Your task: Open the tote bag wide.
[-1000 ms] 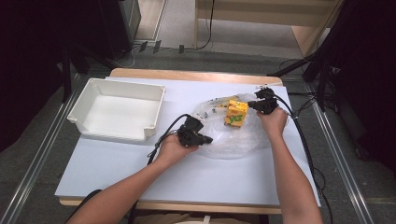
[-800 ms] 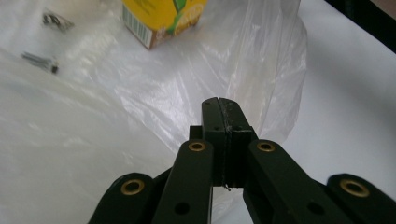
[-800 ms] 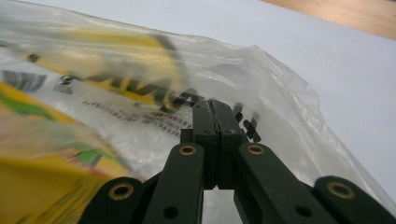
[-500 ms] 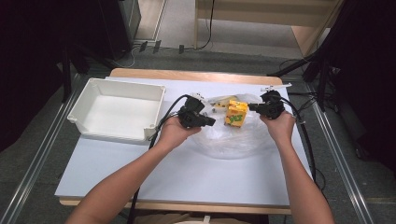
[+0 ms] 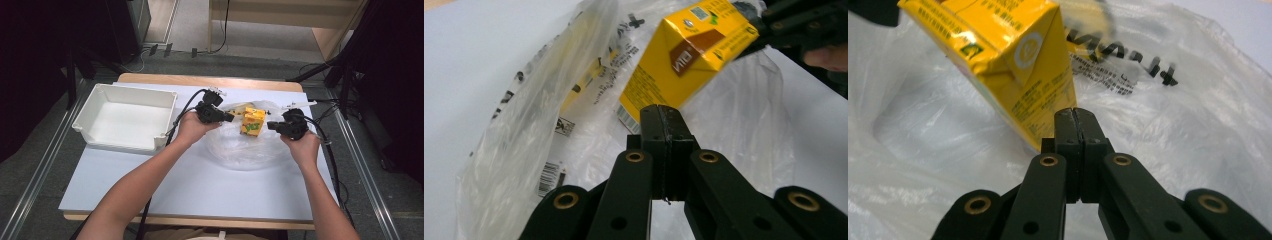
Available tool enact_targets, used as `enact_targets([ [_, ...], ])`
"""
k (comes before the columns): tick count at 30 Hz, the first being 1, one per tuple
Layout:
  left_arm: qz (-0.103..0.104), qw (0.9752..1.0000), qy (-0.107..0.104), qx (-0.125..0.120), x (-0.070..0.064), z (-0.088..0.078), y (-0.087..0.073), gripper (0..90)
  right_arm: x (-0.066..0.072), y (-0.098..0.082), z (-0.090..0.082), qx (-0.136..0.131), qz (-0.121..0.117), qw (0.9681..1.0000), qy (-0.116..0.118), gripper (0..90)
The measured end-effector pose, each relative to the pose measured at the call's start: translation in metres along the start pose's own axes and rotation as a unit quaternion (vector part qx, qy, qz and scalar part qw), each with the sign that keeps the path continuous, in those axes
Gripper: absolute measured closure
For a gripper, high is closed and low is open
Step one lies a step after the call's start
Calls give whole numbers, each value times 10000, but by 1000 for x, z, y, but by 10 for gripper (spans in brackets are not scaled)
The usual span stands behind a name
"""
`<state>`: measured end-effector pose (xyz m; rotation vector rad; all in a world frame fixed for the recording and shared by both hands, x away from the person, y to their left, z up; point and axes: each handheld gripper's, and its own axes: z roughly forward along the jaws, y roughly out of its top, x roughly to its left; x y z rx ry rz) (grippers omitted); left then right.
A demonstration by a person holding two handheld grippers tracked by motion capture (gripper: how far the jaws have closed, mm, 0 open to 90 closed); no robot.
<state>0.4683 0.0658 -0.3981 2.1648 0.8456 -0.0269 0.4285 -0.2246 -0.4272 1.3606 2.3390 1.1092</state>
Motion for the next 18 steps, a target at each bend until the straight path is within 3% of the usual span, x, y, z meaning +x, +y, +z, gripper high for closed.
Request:
enact_targets([
  [5, -101, 9999, 126, 26, 6, 4, 11, 900, 4, -12, -5, 97, -18, 9999, 28, 900],
  [7, -3, 9998, 220, 37, 4, 2, 21, 900, 7, -15, -7, 127, -21, 9999, 37, 900],
  [13, 44, 9996, 276, -1, 5, 0, 39, 900, 14, -21, -9, 155, -95, 9998, 60, 900],
  [16, 170, 9994, 294, 46, 7, 11, 42, 900, 17, -26, -6, 217, -66, 9997, 74, 900],
  [18, 125, 9994, 308, 55, 10, 19, 40, 900, 17, -29, -4, 269, -44, 9996, 76, 900],
])
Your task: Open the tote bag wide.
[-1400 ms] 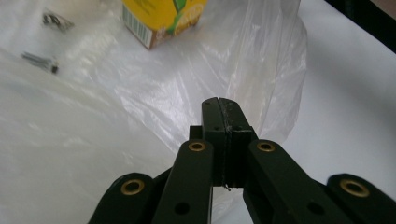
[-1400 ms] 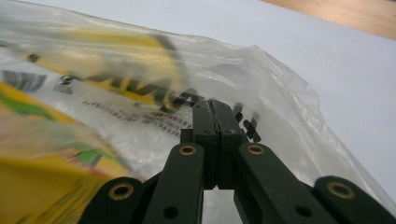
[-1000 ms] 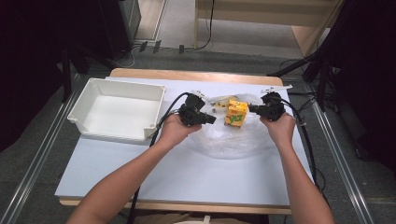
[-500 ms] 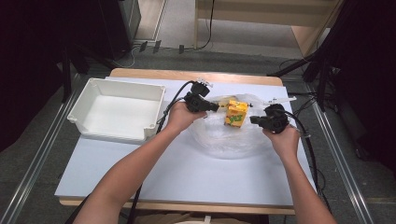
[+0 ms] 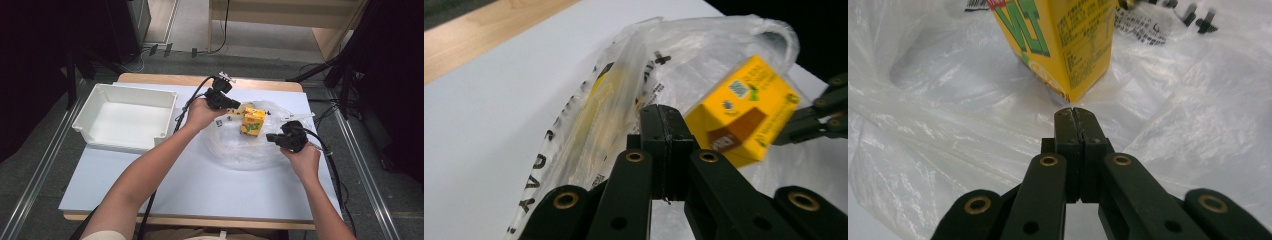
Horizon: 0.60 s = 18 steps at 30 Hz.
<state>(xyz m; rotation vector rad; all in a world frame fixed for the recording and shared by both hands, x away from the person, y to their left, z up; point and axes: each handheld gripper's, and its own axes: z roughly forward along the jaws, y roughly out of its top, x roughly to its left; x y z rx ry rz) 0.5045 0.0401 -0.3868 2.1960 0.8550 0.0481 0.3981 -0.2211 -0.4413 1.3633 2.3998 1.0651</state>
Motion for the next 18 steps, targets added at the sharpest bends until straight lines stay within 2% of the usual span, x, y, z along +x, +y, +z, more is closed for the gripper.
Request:
enact_targets([
  [1, -42, 10000, 29, 40, 4, 10, -3, 900, -1, -2, 2, 40, 21, 10000, 10, 900],
  [4, -12, 10000, 55, 47, 8, 19, -7, 900, -2, -6, 5, 37, 14, 10000, 11, 900],
  [5, -11, 10000, 48, 28, 14, 28, -11, 900, -2, -7, 7, 48, 10, 10000, 9, 900],
  [6, -11, 10000, 48, 28, 14, 28, -11, 900, -2, -7, 7, 48, 10, 10000, 9, 900],
  [9, -247, 9995, 112, 148, 26, 46, -20, 900, -5, -11, 14, 124, 51, 9999, 98, 900],
  [12, -307, 9993, 139, 179, 29, 52, -24, 900, -5, -13, 18, 165, -33, 9998, 47, 900],
  [13, -262, 9991, 241, 227, 32, 56, -26, 900, -4, -14, 19, 176, -52, 9998, 26, 900],
  [17, -359, 9989, 240, 177, 35, 60, -28, 900, -5, -18, 21, 122, -129, 9998, 17, 900],
  [18, -349, 9989, 246, 190, 36, 60, -29, 900, -5, -20, 22, 136, -76, 9999, -1, 900],
])
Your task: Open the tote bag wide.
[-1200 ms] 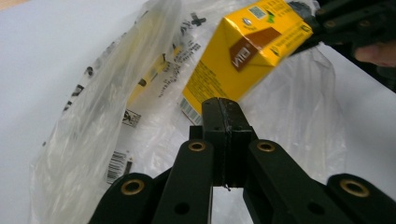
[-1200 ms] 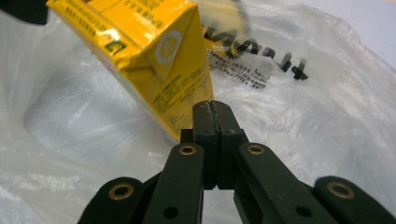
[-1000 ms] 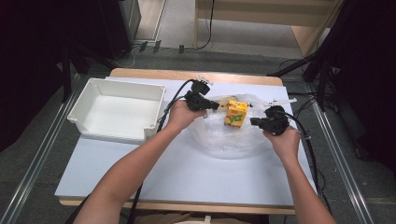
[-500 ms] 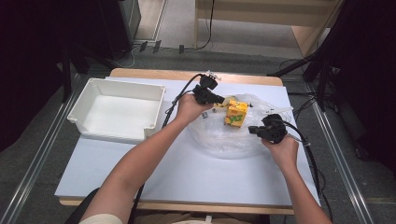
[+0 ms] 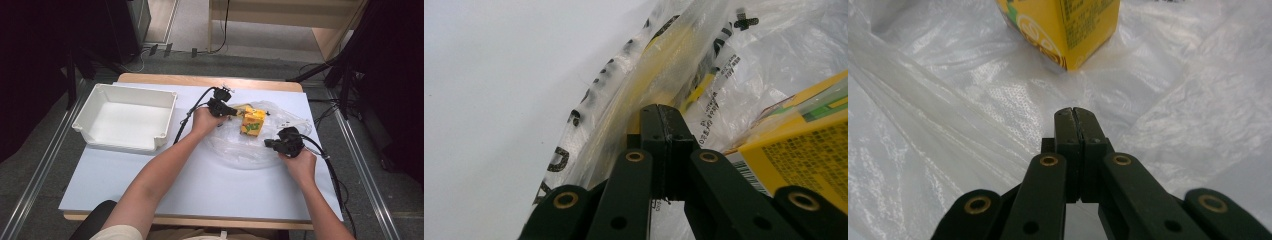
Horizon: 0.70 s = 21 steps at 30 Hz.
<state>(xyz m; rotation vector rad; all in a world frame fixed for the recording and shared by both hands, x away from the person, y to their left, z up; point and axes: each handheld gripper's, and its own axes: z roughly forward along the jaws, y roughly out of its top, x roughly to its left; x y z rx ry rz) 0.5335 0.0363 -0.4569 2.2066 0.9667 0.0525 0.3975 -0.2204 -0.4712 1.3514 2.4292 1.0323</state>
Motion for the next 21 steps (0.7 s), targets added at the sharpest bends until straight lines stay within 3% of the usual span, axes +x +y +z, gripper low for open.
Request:
enact_targets([
  [7, -65, 9999, 107, 46, 2, 5, -1, 900, 6, -12, -3, -48, -77, 9999, 94, 900],
  [16, -100, 9999, 47, 82, 4, 7, -3, 900, 10, -31, -15, -131, -219, 9996, 152, 900],
  [21, -158, 9998, 74, 73, 5, 8, -3, 900, 17, -39, -21, -130, -440, 9988, 173, 900],
])
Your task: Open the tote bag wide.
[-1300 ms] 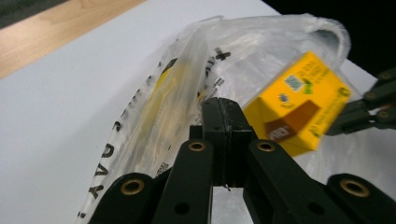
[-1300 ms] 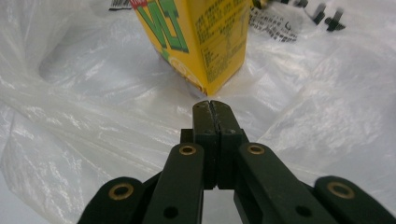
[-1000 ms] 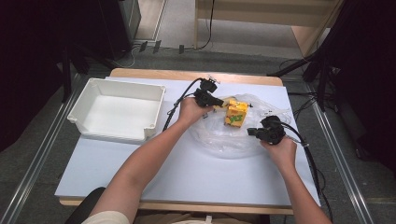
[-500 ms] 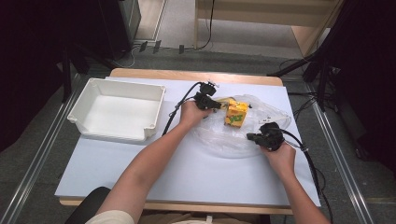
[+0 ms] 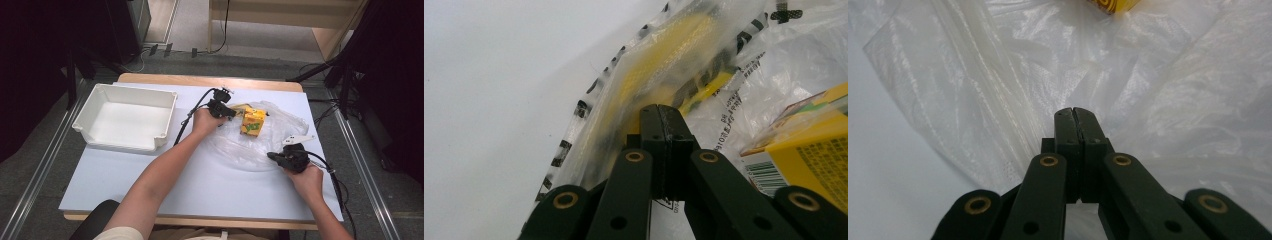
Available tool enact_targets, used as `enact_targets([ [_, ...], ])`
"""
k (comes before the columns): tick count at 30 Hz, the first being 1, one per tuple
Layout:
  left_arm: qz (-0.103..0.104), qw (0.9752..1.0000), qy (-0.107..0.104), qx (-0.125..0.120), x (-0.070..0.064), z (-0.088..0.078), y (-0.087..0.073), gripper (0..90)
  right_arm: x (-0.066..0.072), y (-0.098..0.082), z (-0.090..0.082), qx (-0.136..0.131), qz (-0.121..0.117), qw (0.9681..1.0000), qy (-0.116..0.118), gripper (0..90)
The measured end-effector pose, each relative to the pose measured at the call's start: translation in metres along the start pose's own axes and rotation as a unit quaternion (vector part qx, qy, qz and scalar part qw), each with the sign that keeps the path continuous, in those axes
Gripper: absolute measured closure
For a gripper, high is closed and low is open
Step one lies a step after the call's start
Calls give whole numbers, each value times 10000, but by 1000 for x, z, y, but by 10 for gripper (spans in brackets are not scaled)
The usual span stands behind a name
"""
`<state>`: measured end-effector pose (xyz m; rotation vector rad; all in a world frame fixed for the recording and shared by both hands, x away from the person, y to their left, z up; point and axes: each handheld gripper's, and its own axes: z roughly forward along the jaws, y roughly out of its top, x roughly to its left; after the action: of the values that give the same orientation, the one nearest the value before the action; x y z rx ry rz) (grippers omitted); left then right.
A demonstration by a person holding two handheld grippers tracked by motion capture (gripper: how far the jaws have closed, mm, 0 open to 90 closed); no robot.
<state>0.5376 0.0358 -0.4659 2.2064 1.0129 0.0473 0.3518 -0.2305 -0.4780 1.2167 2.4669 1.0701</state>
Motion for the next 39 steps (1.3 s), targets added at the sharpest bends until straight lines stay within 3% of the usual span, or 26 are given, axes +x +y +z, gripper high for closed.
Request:
enact_targets([
  [2, -45, 10000, -9, -22, 1, 1, 0, 900, 6, -4, -3, 35, -135, 9999, -13, 900],
  [11, -50, 9999, 120, -68, 0, 2, 1, 900, 17, -12, -12, 163, -207, 9995, 156, 900],
  [14, -107, 9999, 62, -70, 2, 2, 1, 900, 21, -14, -14, 206, -304, 9992, 152, 900],
  [17, -97, 9999, 35, -51, 1, 0, 1, 900, 18, -11, -13, 257, -125, 9995, 152, 900],
  [20, -62, 9999, -1, -79, -1, -4, 3, 900, 15, -10, -13, 269, -122, 9995, 92, 900],
  [24, 2, 10000, -62, -26, -3, -8, 4, 900, 10, 0, -19, 178, -37, 9996, -207, 900],
  [32, 20, 9997, -187, -174, -8, -22, 7, 896, 9, 11, -21, -18, 277, 9996, -82, 900],
  [39, 146, 9993, -283, -211, -13, -33, 7, 881, 5, 15, -21, -59, 336, 9994, -94, 900],
])
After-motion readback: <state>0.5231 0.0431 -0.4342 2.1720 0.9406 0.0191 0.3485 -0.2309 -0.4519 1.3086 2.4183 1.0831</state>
